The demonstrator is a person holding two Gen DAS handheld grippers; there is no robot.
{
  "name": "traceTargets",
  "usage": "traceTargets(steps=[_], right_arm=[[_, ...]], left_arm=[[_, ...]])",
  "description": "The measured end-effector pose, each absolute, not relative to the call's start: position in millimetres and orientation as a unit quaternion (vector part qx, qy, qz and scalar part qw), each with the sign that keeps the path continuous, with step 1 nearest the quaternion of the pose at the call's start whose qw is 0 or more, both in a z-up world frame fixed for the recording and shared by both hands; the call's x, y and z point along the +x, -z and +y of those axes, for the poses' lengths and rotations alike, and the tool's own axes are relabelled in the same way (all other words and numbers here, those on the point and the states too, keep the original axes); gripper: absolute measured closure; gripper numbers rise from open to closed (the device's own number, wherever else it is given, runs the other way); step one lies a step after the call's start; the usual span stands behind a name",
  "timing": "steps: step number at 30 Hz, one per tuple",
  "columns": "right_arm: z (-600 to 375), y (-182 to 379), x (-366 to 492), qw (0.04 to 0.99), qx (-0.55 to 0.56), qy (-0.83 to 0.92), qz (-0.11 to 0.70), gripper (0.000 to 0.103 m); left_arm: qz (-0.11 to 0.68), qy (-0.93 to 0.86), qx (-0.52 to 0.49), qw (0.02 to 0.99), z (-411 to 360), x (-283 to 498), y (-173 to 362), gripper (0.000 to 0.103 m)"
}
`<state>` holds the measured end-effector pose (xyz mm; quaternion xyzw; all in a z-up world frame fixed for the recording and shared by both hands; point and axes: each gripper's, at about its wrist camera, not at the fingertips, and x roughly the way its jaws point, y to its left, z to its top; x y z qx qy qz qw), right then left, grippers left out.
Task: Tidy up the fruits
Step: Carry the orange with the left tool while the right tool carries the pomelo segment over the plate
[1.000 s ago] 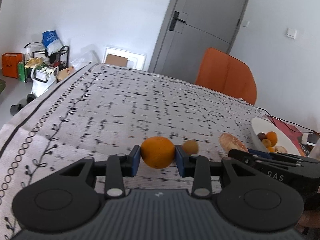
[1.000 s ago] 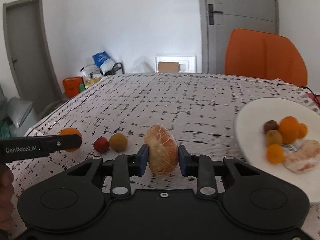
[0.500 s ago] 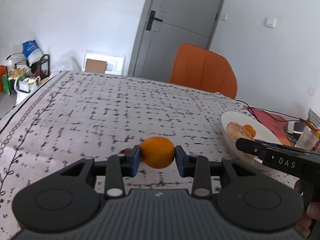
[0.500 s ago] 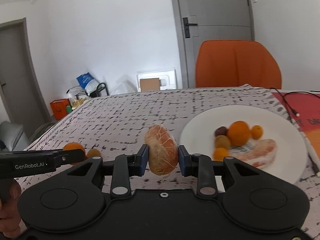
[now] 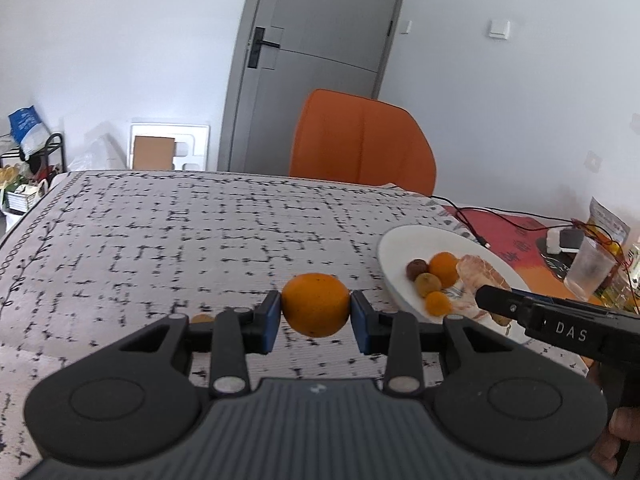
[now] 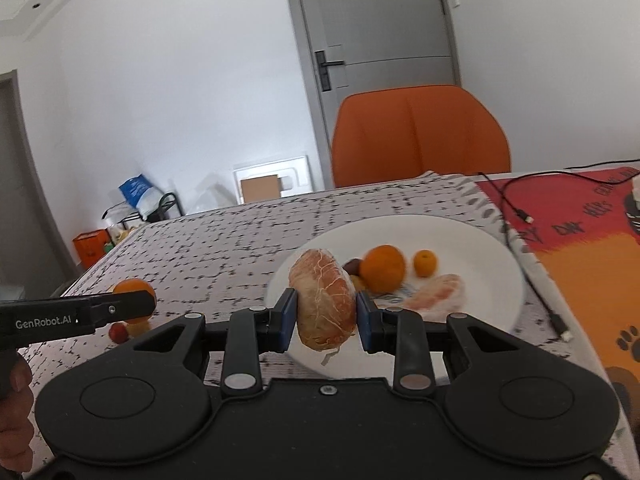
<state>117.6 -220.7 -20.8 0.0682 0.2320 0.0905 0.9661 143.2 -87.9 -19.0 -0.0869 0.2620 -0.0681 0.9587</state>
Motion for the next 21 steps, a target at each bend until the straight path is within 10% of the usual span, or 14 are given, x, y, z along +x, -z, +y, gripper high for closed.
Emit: traceTargets(steps=[21], right_arm=[[-291.3, 32.4, 117.9, 0.967, 0.113, -0.024, 0.226, 0.073]], left_arm=[[0.267, 0.113, -0.049, 0.956, -148.9, 166.5, 17.2, 0.067]])
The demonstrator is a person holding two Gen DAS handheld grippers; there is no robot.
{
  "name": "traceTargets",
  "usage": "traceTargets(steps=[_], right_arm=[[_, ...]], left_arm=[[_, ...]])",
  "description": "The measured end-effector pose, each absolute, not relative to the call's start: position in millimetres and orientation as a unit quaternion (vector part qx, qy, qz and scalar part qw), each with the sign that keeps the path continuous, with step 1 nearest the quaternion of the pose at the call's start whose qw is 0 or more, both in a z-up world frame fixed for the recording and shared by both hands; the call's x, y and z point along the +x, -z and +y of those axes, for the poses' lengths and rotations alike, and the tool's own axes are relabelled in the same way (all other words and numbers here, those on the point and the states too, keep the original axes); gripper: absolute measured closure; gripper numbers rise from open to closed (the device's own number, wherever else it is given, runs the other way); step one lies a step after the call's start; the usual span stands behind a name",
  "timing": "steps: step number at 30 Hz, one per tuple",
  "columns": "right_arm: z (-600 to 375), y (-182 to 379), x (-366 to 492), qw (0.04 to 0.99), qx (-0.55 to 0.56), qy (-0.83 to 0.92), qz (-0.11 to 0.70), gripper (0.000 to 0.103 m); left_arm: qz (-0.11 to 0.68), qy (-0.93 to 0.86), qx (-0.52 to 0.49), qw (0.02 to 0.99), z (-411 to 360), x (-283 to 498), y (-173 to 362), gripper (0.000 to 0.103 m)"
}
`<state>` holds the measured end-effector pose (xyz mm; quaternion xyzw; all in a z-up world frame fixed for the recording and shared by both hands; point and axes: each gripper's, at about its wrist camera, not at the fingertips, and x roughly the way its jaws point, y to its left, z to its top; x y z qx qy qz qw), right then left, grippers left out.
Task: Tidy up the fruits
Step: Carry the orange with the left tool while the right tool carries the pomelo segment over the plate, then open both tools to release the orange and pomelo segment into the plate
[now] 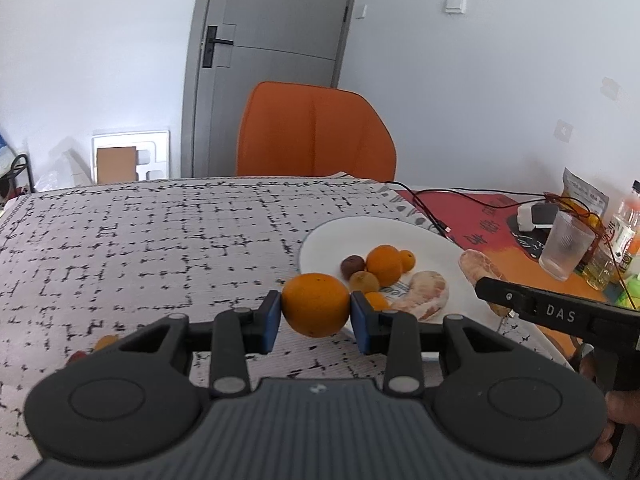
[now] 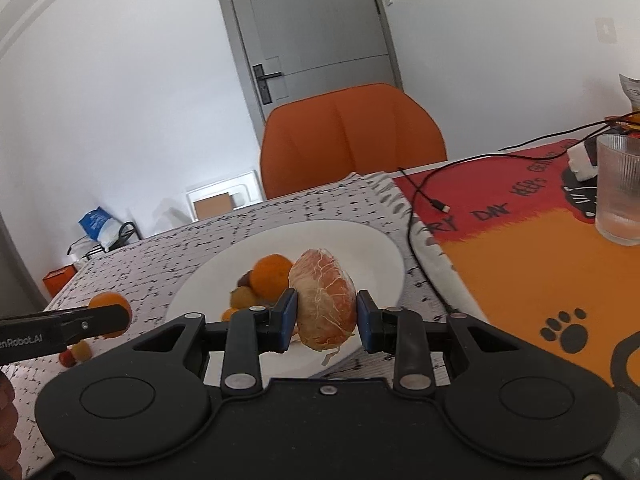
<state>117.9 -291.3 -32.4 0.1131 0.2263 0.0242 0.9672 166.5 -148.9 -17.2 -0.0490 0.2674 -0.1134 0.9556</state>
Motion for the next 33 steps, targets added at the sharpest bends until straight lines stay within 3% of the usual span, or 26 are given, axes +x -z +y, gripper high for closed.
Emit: traceTargets(steps=[12, 17, 33], right_arm=[[-304.3, 37.3, 132.6, 0.968, 0.117, 0.008, 0.224, 0.073], [-299.4, 37.7, 133.1, 0.967, 0.110, -0.007, 0.228, 0.065], [-319.5, 34.8, 107.2, 0.964, 0.141, -0.013, 0.225, 0.064]], left_arm=[[0.282, 0.130, -0.036, 0.950, -172.1, 183.2, 24.8, 0.067], [0.283, 0.134, -0.029, 0.949, -182.5, 187.1, 25.2, 0.067], [0.281, 0.157, -0.027, 0.946, -203.2, 188.8, 22.4, 0.063]])
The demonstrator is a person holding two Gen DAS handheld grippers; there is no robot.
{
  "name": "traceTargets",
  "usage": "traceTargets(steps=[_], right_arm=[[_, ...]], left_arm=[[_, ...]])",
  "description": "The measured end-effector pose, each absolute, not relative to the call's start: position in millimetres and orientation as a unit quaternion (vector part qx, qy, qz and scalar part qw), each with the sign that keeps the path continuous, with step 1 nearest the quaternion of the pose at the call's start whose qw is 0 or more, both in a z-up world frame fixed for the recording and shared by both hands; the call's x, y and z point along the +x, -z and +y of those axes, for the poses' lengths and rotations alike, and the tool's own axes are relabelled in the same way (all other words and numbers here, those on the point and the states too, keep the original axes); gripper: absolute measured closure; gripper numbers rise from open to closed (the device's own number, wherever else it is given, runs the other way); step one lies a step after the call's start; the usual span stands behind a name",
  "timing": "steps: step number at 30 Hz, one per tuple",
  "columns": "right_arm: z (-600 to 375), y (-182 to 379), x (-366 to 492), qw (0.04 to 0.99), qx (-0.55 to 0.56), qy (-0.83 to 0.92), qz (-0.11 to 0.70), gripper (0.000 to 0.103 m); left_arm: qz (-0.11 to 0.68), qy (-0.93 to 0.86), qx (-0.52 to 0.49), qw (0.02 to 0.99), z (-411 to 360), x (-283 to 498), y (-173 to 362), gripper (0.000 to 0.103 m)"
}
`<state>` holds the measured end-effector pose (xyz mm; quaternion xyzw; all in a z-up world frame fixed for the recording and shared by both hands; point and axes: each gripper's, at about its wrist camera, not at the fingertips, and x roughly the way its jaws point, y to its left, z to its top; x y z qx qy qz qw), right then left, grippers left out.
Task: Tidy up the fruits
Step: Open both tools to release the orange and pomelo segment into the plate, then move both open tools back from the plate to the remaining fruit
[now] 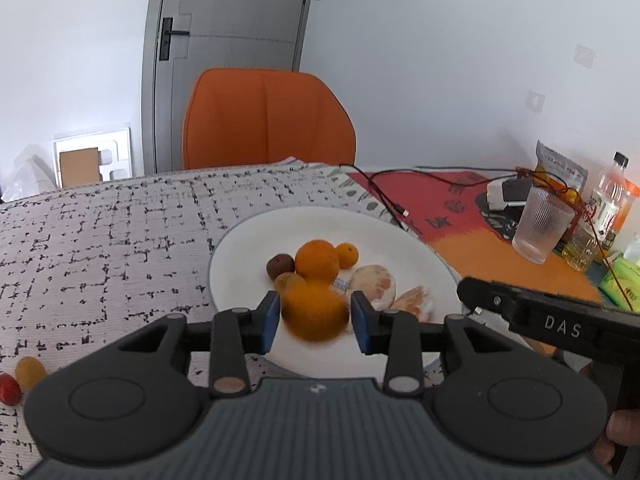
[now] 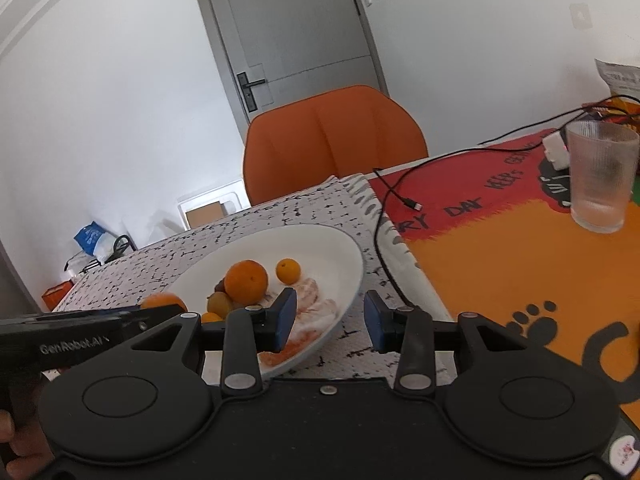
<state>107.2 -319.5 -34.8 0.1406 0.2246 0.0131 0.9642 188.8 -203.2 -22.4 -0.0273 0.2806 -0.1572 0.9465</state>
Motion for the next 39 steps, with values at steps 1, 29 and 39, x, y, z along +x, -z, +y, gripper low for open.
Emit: traceTargets(steps=[1, 29, 39], right_arm=[[-321.0, 35.3, 107.1, 0.964, 0.143, -0.012, 0.226, 0.064], [-267.4, 28.1, 111.3, 0.964, 0.115, -0.065, 0.232, 0.050], [-238.5, 26.2, 113.1, 0.962, 0.096, -0.090, 0.238, 0.031]], left_arm=[[0.280, 0.158, -0.028, 0.947, -202.7, 188.2, 21.3, 0.063], [0.265, 0.066, -0.061, 0.960, -116.3, 153.9, 10.2, 0.024], [0.266, 0.031, -0.068, 0.961, -85.4, 140.9, 16.0, 0.019]])
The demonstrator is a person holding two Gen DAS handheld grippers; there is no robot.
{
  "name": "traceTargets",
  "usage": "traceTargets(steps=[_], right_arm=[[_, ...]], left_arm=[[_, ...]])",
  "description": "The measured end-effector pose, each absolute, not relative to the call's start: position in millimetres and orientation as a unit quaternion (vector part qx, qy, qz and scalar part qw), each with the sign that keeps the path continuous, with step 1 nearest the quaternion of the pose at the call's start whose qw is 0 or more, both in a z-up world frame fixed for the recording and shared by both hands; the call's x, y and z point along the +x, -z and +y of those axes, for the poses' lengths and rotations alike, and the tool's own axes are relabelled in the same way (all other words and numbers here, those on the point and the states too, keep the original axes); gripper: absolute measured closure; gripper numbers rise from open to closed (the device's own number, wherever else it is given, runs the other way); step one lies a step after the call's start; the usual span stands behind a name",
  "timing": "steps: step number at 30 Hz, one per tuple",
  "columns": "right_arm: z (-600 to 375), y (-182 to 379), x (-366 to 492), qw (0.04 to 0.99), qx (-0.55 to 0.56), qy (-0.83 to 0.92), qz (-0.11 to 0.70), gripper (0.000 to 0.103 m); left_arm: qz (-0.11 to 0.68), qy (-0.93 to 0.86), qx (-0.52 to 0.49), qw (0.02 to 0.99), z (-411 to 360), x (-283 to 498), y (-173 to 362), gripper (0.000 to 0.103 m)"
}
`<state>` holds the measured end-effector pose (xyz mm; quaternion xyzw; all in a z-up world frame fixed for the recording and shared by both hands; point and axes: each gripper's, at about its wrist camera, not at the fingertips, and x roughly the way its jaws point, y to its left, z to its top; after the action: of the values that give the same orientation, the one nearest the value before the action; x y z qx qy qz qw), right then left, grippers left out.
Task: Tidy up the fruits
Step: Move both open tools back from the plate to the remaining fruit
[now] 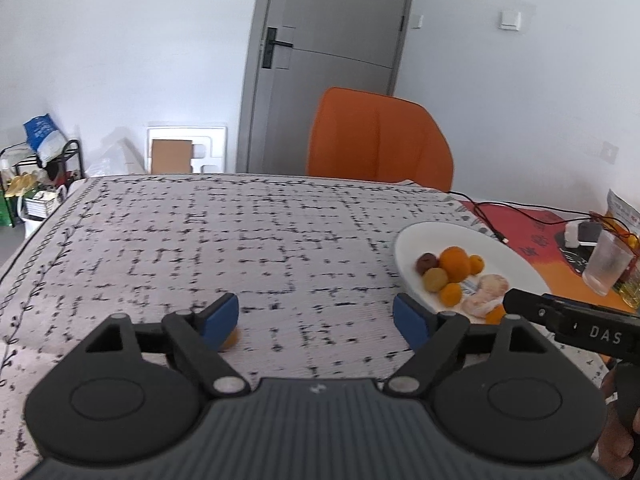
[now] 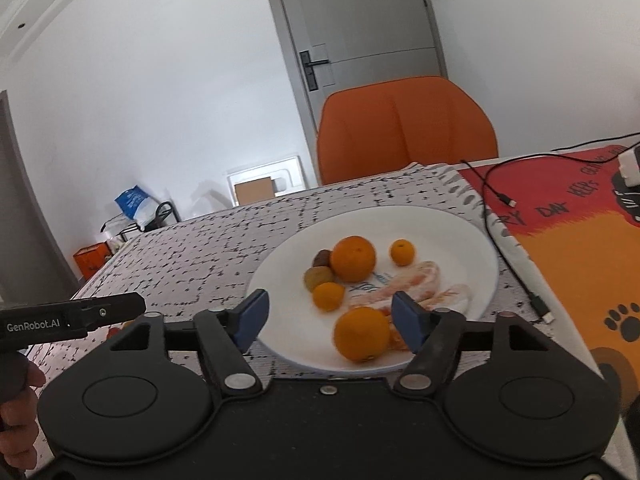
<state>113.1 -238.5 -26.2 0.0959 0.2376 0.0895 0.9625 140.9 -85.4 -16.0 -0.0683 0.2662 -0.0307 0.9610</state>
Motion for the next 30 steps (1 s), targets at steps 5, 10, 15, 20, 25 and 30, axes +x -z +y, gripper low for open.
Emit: traceTargets(steps=[5, 10, 15, 20, 25, 30], right_arm=[[-226.3, 24.8, 114.5, 0.963, 0.091, -0.096, 0.234, 0.017], [-212.8, 25.0, 115.6, 0.965, 0.084, -0.099, 0.228, 0.000], [-200.0, 26.3, 119.2, 0.962, 0.076, -0.108, 0.237, 0.000], [-191.2, 26.9, 120.5, 0.961, 0.067, -0.114, 0.241, 0.000], [-181.5, 27.0, 122.5, 0.961, 0.057, -0.120, 0.241, 0.000], [-166.8, 27.2, 125.2, 0.959, 0.043, -0.139, 0.244, 0.000]], left_arm=[[0.266, 0.009, -0.073, 0.961, -70.1, 135.6, 20.3, 0.017], [0.271, -0.008, -0.083, 0.959, -53.2, 132.4, 27.3, 0.017], [0.271, -0.018, -0.096, 0.958, -38.6, 131.4, 35.3, 0.017], [0.265, -0.027, -0.111, 0.957, -26.6, 131.0, 42.9, 0.018], [0.268, -0.034, -0.114, 0.956, -18.7, 132.8, 48.6, 0.034], [0.281, -0.032, -0.121, 0.951, -13.6, 137.8, 56.6, 0.055]])
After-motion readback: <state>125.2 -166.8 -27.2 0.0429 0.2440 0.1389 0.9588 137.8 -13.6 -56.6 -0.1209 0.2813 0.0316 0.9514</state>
